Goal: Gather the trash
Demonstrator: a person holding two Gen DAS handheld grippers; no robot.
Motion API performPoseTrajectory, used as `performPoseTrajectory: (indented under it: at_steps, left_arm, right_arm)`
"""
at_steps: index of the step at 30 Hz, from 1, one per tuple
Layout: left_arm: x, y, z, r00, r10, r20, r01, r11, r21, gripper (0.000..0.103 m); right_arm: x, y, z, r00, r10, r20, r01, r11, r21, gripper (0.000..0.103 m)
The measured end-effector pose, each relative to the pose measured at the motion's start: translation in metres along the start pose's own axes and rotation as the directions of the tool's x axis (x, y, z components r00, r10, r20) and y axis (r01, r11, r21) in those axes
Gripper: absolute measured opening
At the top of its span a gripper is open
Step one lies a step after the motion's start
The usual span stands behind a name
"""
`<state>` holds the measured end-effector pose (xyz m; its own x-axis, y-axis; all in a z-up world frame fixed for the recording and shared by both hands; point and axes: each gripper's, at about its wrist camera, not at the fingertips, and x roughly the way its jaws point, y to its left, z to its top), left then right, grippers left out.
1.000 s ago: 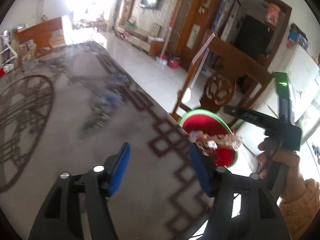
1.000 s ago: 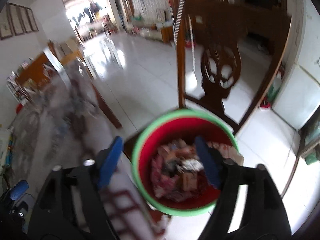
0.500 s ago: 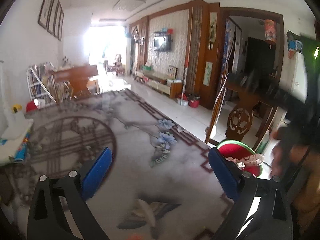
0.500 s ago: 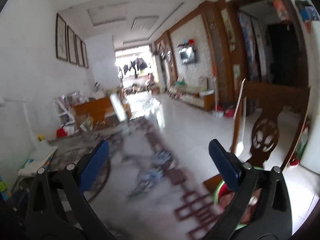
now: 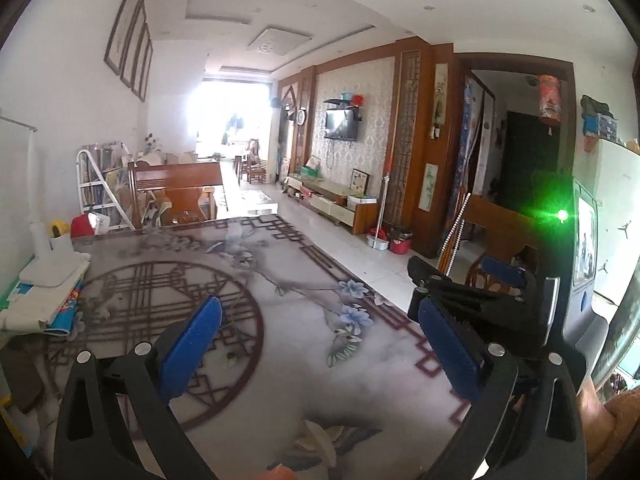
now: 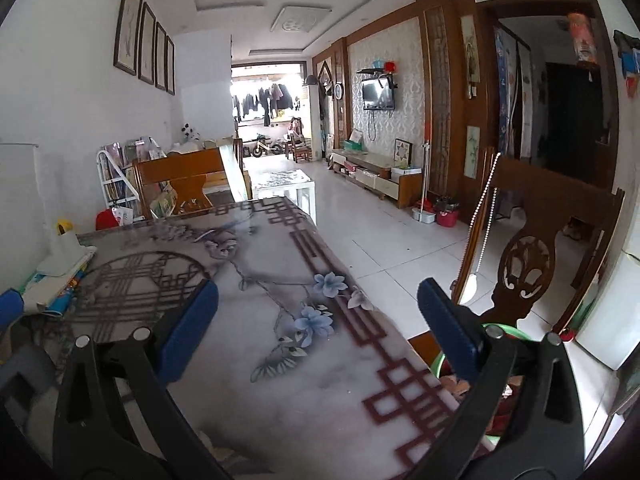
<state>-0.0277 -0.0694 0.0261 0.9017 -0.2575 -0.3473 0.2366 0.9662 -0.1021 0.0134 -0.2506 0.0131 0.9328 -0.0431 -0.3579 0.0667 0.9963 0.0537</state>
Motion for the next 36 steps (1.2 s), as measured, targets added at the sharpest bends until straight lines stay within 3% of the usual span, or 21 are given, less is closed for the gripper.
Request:
performPoseTrajectory:
  at_steps: [11,36]
  left_arm:
    - [-0.007,0.002,-0.002,0.999,0.034,0.042,-0.033,0.999,-0.029,0.095]
    - [0.003,0.01,-0.008,0.999,0.046,-0.02,-0.047,0.997,-0.067,0.095]
  right_arm:
    - [0.003,0.004,-0.002,1.0,-0.009,-0.013,0.009,1.0,-0.021,0.098]
    - [0.008,0.005,-0.005,0.999,-0.003,-0.041,0.001,0.999,-0.038,0.098]
